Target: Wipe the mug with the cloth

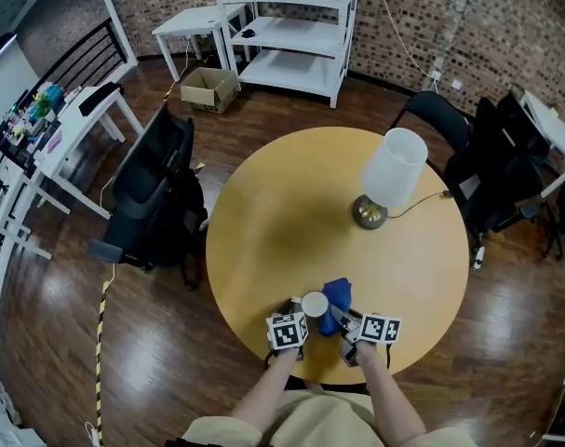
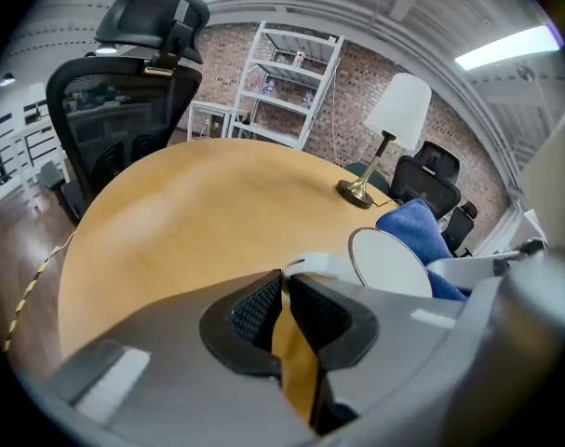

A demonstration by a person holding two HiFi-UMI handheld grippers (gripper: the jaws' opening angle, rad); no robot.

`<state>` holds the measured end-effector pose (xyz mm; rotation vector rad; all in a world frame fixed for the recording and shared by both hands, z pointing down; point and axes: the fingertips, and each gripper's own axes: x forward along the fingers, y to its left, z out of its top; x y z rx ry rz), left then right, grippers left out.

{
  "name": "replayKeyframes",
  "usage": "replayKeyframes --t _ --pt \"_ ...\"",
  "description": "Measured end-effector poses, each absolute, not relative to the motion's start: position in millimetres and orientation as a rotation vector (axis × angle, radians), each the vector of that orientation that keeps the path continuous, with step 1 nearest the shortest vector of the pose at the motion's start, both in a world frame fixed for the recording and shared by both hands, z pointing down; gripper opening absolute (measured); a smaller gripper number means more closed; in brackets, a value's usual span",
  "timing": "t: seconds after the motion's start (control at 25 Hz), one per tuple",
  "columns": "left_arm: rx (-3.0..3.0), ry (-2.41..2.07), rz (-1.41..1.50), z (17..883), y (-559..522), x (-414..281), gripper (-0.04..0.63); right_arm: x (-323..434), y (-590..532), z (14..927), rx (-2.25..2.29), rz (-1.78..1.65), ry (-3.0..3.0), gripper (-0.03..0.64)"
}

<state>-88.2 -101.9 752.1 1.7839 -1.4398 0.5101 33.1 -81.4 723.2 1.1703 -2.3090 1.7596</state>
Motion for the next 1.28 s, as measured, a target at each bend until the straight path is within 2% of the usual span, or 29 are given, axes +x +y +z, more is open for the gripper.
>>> replayKeyframes --t 1.0,1.28 --pt "1.787 -1.277 0.626 744.8 -45.0 -75.9 0.017 45.6 -86.1 734.7 1.407 1.702 -2.272 0.104" --pt "1.922 -1.164 0.684 743.7 -32.4 -41.0 0.019 32.6 -78.1 739.2 1.361 1.707 -2.273 0.104"
